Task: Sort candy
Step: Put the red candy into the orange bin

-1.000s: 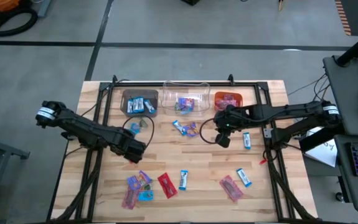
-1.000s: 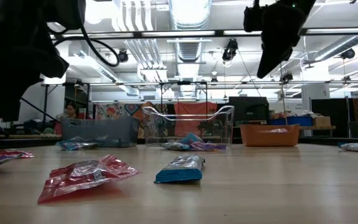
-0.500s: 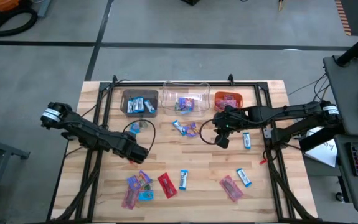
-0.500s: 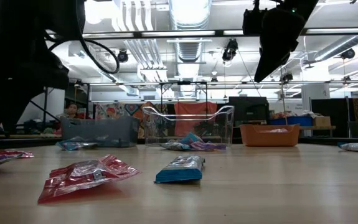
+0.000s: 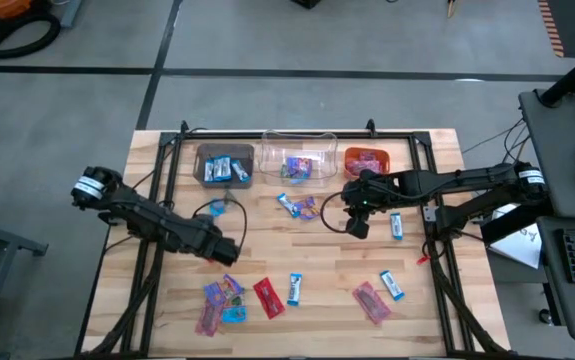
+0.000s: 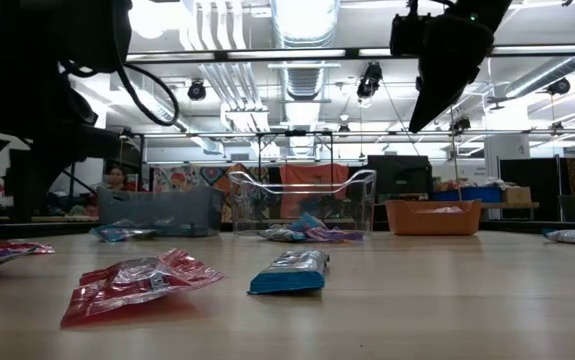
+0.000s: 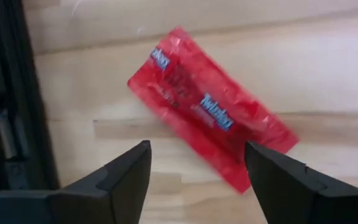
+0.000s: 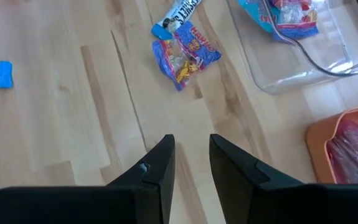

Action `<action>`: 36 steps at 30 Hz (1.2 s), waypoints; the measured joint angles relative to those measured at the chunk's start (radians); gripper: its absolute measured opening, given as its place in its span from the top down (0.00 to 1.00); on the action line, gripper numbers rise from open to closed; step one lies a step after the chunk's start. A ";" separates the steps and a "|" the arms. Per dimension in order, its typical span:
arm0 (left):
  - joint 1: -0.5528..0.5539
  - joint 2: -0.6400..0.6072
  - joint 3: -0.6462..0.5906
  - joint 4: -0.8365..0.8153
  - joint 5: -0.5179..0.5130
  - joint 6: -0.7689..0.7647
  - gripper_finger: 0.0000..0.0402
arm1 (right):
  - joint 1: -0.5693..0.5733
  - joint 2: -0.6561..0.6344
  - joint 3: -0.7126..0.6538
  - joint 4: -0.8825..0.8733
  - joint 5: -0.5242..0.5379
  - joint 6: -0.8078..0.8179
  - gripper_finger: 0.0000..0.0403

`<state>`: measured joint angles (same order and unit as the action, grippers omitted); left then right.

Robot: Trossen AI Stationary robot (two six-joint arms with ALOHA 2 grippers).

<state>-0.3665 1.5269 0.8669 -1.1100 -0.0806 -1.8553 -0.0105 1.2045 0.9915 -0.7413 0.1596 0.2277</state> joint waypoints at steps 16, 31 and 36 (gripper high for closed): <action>0.000 0.063 -0.027 0.099 -0.050 0.060 0.48 | 0.000 0.000 -0.056 0.025 -0.001 0.025 0.77; 0.002 0.091 -0.045 0.172 -0.057 0.145 0.86 | 0.026 0.000 -0.061 0.027 -0.001 0.050 0.78; 0.002 0.086 -0.044 0.178 -0.066 0.172 0.99 | 0.026 0.000 -0.061 0.048 -0.001 0.041 0.77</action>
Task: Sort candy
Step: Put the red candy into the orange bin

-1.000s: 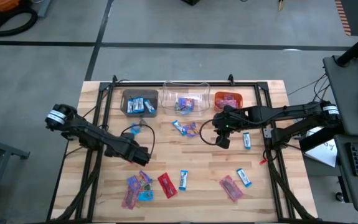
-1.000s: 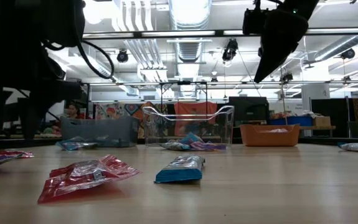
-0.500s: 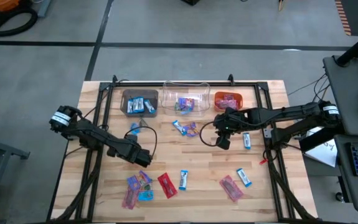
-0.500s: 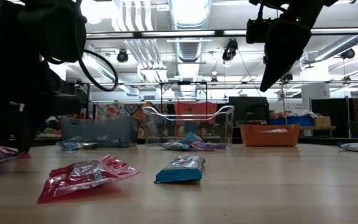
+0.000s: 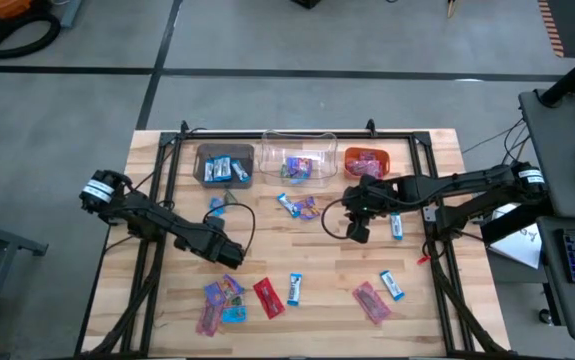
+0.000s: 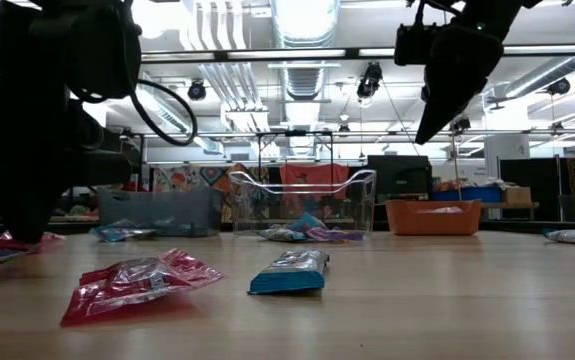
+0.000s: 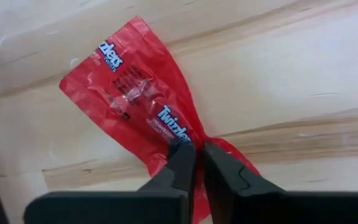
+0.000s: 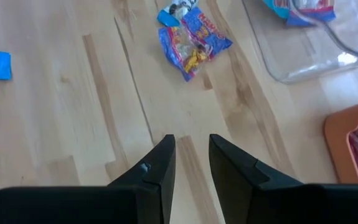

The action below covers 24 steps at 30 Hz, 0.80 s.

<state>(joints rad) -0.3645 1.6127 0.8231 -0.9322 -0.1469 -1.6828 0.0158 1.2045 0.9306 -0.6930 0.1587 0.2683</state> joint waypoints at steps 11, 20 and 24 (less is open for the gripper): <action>-0.003 -0.125 0.029 0.006 -0.078 0.154 1.00 | 0.000 0.000 -0.002 0.028 0.000 -0.045 0.81; -0.003 -0.324 0.040 0.116 -0.191 0.396 1.00 | 0.011 0.000 -0.011 0.111 -0.001 -0.091 0.81; -0.002 -0.327 0.039 0.096 -0.210 0.255 1.00 | 0.017 0.000 -0.012 0.136 -0.002 -0.096 0.81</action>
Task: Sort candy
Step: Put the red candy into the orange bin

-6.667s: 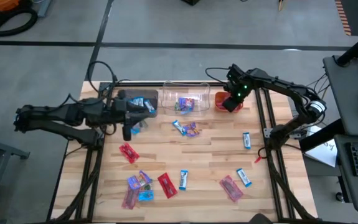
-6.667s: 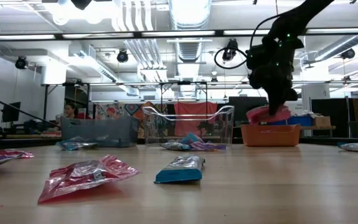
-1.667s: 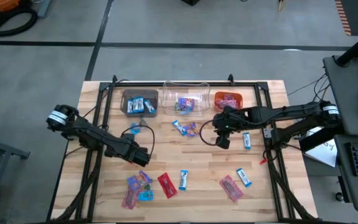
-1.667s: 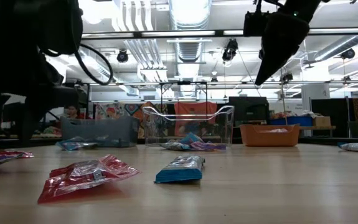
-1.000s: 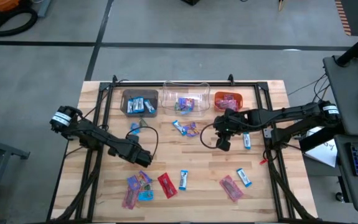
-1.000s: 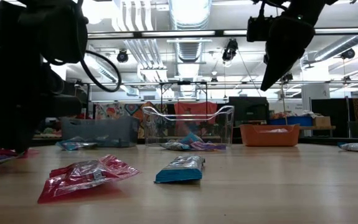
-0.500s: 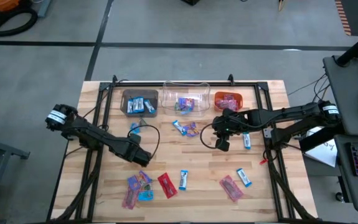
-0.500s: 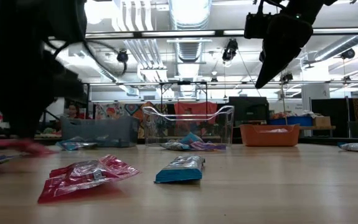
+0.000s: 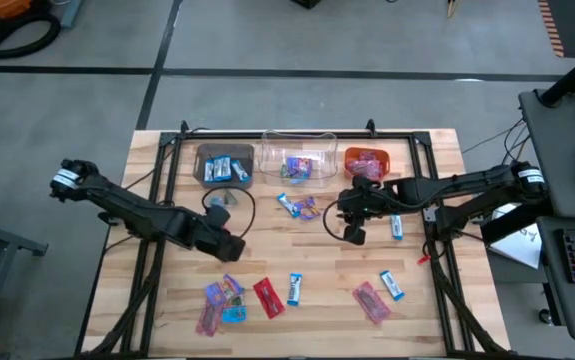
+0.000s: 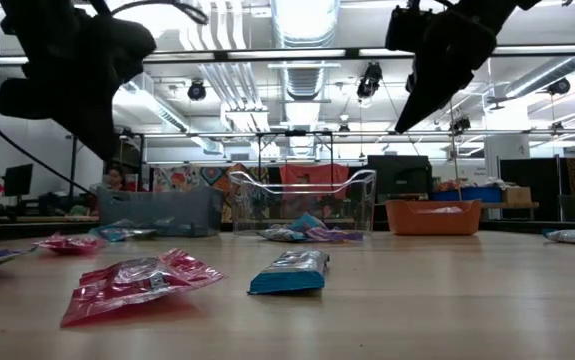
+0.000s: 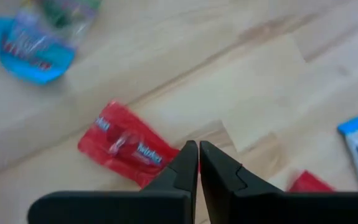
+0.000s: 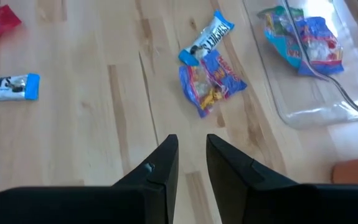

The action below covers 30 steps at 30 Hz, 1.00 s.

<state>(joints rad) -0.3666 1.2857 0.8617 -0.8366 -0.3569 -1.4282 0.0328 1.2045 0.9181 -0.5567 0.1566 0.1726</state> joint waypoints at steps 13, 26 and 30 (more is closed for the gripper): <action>-0.034 0.152 0.000 -0.003 0.081 -0.269 0.66 | 0.005 0.000 0.000 0.024 -0.001 0.002 0.80; -0.034 0.311 -0.001 -0.016 0.071 -0.366 0.32 | 0.004 0.000 0.000 0.024 -0.003 0.001 0.80; -0.033 0.374 -0.001 0.013 0.073 -0.344 0.30 | 0.004 0.000 0.000 0.023 -0.003 0.000 0.79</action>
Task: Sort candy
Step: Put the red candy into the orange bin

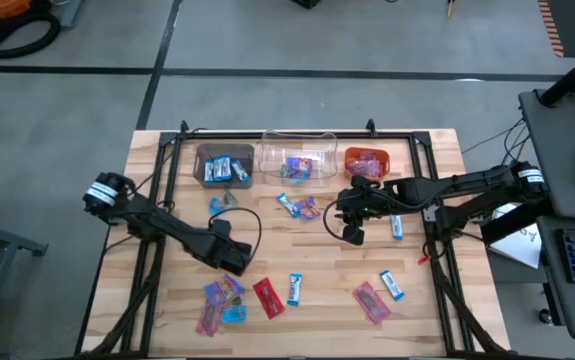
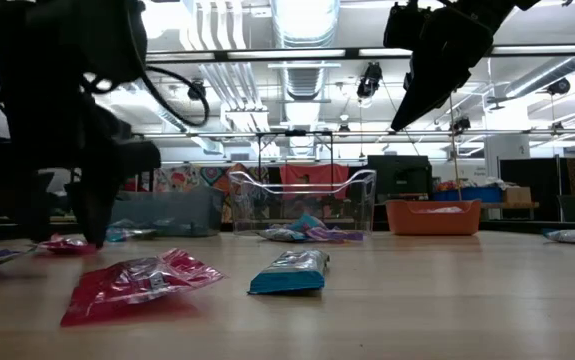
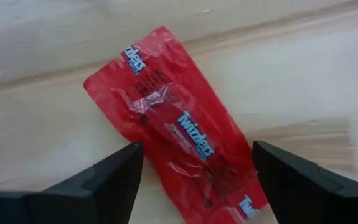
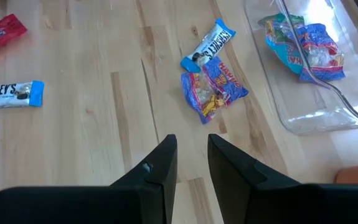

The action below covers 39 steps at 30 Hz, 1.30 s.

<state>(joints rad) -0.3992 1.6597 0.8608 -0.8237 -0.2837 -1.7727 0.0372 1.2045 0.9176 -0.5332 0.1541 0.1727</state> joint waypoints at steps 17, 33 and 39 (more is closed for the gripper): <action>-0.005 0.025 0.005 0.036 -0.010 0.086 0.83 | 0.000 0.000 -0.001 0.000 0.000 0.011 0.81; -0.013 -0.152 0.011 0.095 -0.083 0.394 0.98 | 0.021 0.000 -0.007 0.057 -0.051 -0.059 0.78; -0.014 -0.305 0.004 0.449 -0.113 0.978 0.99 | 0.055 0.000 -0.059 0.311 -0.059 -0.171 0.80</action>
<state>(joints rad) -0.4133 1.3547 0.8645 -0.3747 -0.3967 -0.7950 0.0918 1.2045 0.8582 -0.2223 0.0946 0.0020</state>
